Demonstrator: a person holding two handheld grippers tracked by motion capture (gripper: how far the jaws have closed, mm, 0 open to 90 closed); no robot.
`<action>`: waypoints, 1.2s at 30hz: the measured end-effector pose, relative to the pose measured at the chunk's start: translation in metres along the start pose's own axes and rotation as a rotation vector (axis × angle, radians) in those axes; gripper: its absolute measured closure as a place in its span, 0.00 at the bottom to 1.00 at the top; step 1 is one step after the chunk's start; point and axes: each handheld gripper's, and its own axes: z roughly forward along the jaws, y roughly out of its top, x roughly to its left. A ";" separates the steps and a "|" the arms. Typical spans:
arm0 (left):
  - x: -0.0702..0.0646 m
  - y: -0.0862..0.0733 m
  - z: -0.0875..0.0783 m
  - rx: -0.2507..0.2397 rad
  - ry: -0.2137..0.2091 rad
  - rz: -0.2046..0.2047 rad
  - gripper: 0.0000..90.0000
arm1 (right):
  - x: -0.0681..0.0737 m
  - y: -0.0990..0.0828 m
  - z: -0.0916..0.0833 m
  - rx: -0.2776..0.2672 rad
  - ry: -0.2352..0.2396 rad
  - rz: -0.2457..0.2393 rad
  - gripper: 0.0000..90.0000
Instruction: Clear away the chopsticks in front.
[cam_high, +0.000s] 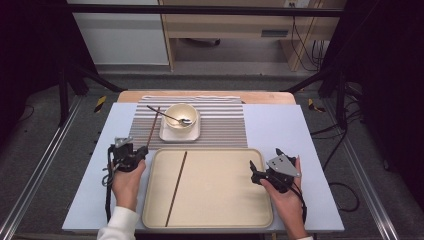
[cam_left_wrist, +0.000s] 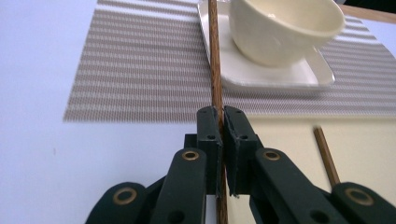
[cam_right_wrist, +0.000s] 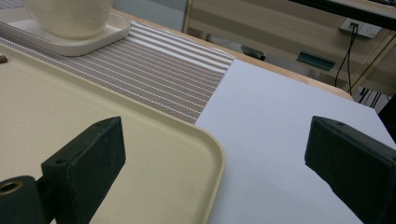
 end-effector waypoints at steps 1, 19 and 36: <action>-0.002 -0.008 -0.004 -0.002 -0.002 0.001 0.95 | 0.000 0.000 0.000 0.002 0.000 -0.001 0.06; -0.037 -0.058 -0.042 -0.023 -0.063 0.037 0.95 | 0.002 0.000 0.001 0.006 0.002 -0.007 0.06; -0.058 -0.084 -0.057 -0.023 -0.087 0.062 0.95 | 0.002 0.000 0.000 0.005 0.004 -0.007 0.06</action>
